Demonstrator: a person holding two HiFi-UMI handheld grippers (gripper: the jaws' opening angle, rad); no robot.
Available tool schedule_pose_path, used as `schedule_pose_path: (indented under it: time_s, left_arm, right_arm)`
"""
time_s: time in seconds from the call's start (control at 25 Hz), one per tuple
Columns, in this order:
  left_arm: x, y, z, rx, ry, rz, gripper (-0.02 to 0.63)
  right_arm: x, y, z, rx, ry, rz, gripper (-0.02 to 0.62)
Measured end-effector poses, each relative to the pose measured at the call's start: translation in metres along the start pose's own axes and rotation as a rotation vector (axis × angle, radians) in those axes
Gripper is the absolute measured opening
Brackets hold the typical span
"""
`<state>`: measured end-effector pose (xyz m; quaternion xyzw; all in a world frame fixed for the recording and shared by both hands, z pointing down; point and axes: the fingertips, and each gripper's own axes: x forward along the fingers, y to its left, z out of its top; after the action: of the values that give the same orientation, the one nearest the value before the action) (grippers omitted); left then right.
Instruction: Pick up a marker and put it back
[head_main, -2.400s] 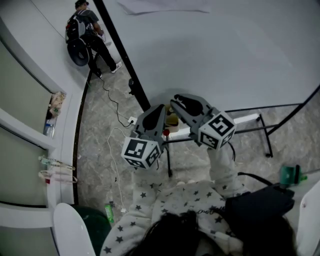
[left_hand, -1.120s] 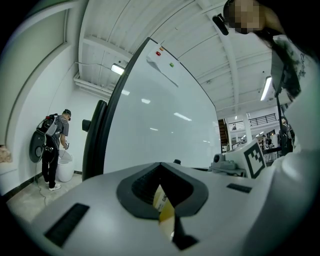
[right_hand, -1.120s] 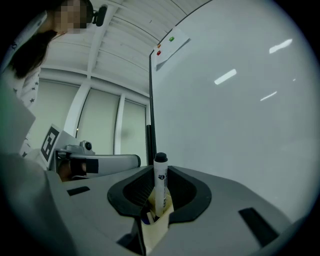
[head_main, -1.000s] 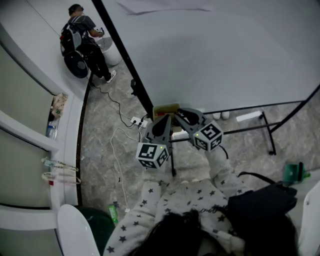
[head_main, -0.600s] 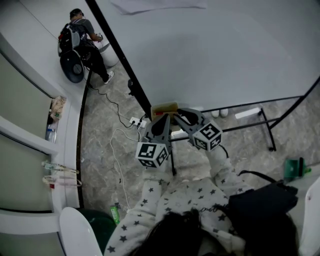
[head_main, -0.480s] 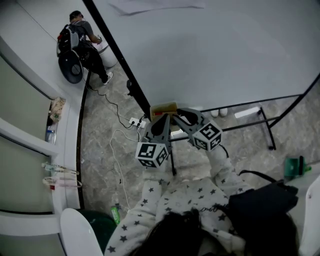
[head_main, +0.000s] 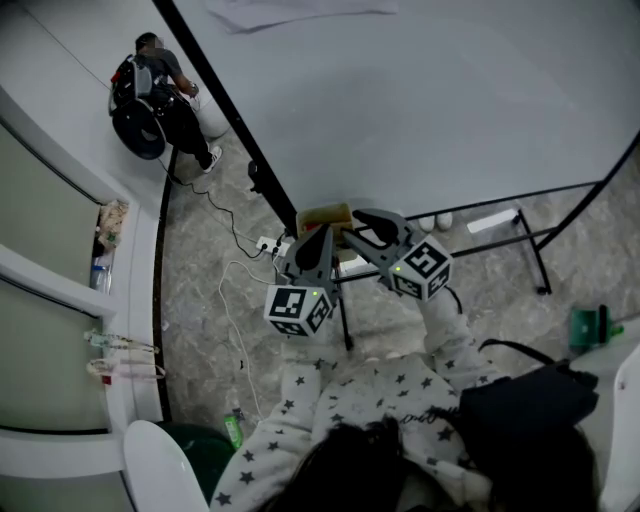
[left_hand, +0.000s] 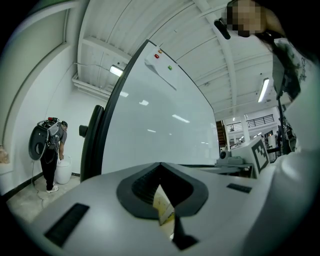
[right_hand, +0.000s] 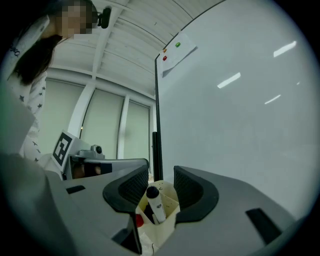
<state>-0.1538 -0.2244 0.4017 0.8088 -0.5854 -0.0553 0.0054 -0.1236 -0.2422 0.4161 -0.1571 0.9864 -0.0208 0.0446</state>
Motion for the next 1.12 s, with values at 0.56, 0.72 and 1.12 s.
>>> schedule_pose_path:
  time_s: [0.56, 0.72, 1.12]
  left_arm:
    - [-0.004, -0.015, 0.044, 0.062, -0.037, -0.026, 0.002]
    - [-0.003, -0.017, 0.054, 0.074, -0.017, -0.025, 0.002]
    - [-0.004, -0.030, 0.078, 0.137, 0.016, -0.054, 0.000]
  right_arm:
    - [-0.011, 0.019, 0.060, -0.047, -0.014, 0.044, 0.006]
    - [-0.011, 0.021, 0.072, -0.030, -0.019, 0.055, 0.006]
    - [-0.012, 0.026, 0.099, -0.022, -0.031, 0.046, 0.006]
